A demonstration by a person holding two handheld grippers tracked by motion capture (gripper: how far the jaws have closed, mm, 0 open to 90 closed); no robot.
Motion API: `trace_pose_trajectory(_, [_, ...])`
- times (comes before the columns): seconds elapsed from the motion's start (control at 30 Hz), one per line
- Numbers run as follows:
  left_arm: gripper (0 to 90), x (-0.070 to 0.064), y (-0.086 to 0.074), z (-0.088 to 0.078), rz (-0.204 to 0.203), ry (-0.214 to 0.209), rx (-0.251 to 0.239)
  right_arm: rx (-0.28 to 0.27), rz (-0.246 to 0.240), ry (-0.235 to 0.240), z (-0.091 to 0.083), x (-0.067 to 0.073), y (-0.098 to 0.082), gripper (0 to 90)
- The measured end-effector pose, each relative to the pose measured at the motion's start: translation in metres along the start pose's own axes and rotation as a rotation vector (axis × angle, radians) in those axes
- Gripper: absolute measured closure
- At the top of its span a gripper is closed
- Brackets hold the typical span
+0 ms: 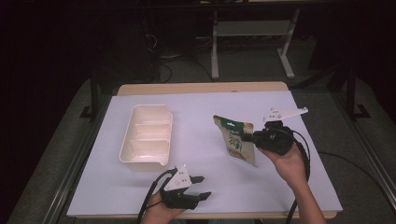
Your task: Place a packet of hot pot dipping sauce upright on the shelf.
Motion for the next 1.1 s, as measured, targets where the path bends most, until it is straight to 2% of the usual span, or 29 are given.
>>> trace_pose_trajectory(0.33, [38.3, 0.0, -0.004, -0.003, -0.005, -0.008, -0.002, -0.028, 0.014, 0.019, 0.008, 0.001, 0.016, 89.5])
trace_pose_trajectory(1.1, [35.1, 0.004, -0.008, -0.008, -0.002, -0.01, -0.021, -0.062, -0.05, 0.072, 0.042, 0.018, 0.056, 89.4])
Point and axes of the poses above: each handheld gripper's, and its own axes: z roughly forward along the jaws, y roughly out of its top, x roughly to its left, the point moved 4 cm from there along z, roughly forward along the jaws, and after that the axes turned 13 degrees about -x, right-handed, at the moved point
